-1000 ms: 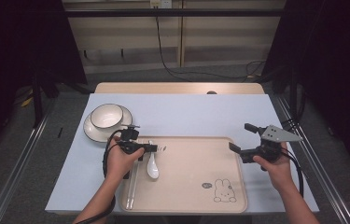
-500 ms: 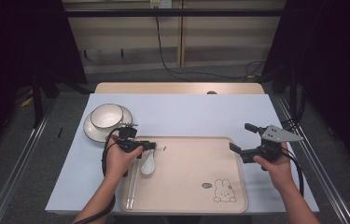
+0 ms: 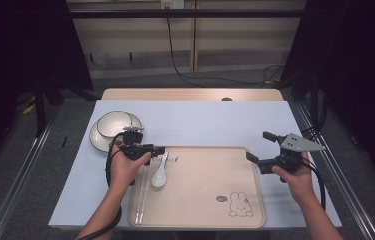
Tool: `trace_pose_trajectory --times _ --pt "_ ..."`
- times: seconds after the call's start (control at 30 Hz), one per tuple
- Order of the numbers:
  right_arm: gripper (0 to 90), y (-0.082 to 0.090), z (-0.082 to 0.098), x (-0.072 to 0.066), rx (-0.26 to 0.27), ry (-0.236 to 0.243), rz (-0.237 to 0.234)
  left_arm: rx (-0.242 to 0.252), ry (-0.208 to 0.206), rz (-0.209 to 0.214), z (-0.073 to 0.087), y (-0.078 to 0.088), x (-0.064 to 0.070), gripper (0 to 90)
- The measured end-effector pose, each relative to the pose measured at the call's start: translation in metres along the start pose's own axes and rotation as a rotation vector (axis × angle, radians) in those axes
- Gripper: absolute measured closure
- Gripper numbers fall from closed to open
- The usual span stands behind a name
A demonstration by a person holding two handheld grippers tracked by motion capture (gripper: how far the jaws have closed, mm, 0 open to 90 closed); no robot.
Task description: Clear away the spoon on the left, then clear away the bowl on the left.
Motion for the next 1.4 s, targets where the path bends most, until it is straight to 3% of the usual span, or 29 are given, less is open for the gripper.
trace_pose_trajectory --times 0.03,0.17,0.27,0.4,0.7,1.4 --pt "2.6 0.0 0.0 0.0 0.0 0.004 0.001 0.009 0.015 0.006 -0.001 0.0 0.001 39.6" --pt "2.6 0.0 0.0 0.001 0.002 0.005 0.01 0.023 0.006 -0.003 -0.006 0.002 0.001 30.9" --pt "2.4 0.0 0.001 0.001 -0.001 0.0 0.003 0.042 -0.023 -0.033 -0.01 0.002 0.001 24.1" --pt "2.5 -0.001 0.001 0.0 -0.001 0.015 0.006 0.048 -0.018 -0.02 -0.014 0.007 0.002 19.1" --pt "2.5 0.0 0.0 0.0 -0.005 0.015 0.014 0.07 -0.006 -0.025 -0.023 0.012 -0.001 16.6" --pt "2.5 0.001 -0.001 -0.004 -0.005 0.017 -0.004 0.072 -0.025 -0.056 -0.044 0.033 -0.009 15.0"
Point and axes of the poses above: each handheld gripper's, and its own axes: y roughly backward along the jaws, z roughly out of its underside, x roughly to its right, the point moved 9 cm from there along -y, roughly forward along the jaws, and after that the axes turned 14 degrees about y, right-handed, at the moved point
